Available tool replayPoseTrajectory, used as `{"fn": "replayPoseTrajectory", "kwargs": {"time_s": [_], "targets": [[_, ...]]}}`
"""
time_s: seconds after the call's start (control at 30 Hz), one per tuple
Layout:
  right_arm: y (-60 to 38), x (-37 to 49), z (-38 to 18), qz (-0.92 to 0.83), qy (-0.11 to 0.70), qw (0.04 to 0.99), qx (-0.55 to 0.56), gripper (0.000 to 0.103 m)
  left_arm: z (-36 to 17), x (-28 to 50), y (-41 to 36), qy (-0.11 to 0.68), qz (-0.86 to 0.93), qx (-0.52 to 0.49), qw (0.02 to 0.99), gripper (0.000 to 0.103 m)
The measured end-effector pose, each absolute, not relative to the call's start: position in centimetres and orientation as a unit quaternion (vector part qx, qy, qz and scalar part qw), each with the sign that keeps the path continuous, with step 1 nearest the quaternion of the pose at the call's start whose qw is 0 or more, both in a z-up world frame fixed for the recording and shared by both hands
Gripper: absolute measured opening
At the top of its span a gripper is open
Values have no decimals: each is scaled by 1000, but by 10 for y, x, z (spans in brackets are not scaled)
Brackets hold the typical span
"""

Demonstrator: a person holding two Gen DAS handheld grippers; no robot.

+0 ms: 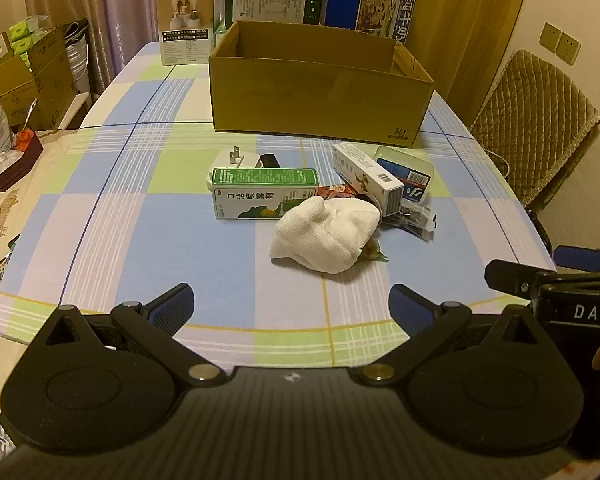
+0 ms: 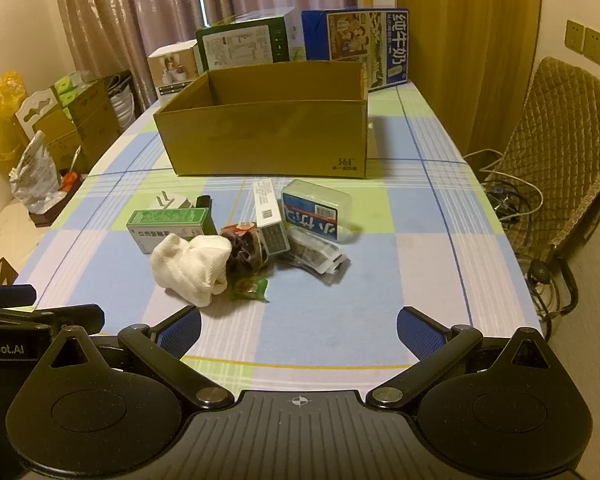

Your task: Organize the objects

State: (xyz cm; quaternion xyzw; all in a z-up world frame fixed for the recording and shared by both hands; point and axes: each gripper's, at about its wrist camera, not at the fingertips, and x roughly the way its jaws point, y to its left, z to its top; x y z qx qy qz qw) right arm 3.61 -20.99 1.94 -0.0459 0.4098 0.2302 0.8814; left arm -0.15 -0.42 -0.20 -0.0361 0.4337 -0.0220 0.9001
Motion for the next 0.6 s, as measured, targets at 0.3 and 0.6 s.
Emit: {"fn": "replayPoseTrajectory", "kwargs": {"time_s": [0.3,0.6], "targets": [[-211,36,19,231,409,882,-47,101,-2,-2,-4,433,-22,-38,900,102],[-212,36,20,232,408,882,-48,101,-1,-1,-5,434,-21,-37,900,102]]}}
